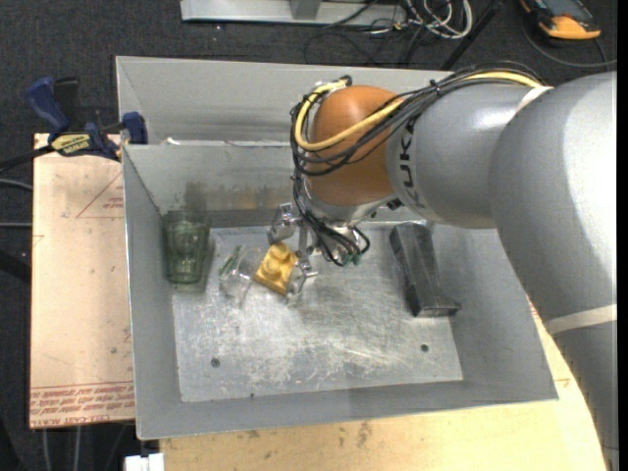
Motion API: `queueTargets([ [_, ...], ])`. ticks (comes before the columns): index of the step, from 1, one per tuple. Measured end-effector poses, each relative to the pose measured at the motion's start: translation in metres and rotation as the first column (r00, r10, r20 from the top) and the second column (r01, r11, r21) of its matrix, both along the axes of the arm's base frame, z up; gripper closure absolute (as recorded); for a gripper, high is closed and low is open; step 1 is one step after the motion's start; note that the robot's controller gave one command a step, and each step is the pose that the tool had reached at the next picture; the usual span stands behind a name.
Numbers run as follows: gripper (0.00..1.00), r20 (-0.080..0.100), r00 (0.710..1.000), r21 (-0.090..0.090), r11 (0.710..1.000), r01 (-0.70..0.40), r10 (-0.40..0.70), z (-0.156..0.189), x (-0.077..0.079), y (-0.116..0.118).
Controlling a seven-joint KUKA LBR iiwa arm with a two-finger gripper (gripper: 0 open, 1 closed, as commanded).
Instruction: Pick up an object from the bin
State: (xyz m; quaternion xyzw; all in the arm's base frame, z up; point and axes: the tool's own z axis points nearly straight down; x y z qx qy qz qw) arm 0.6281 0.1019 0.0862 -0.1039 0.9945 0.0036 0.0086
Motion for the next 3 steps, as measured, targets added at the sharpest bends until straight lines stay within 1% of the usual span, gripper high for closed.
queueTargets([
  [1,1.0,-0.004,1.0,-0.002,1.0,0.0,0.0,0.01,-0.001,0.0],
  [2,1.0,-0.01,1.0,-0.006,1.0,-0.001,0.001,0.028,-0.002,-0.001],
  [3,1.0,-0.01,1.0,-0.006,1.0,0.0,0.0,0.042,-0.001,0.0],
])
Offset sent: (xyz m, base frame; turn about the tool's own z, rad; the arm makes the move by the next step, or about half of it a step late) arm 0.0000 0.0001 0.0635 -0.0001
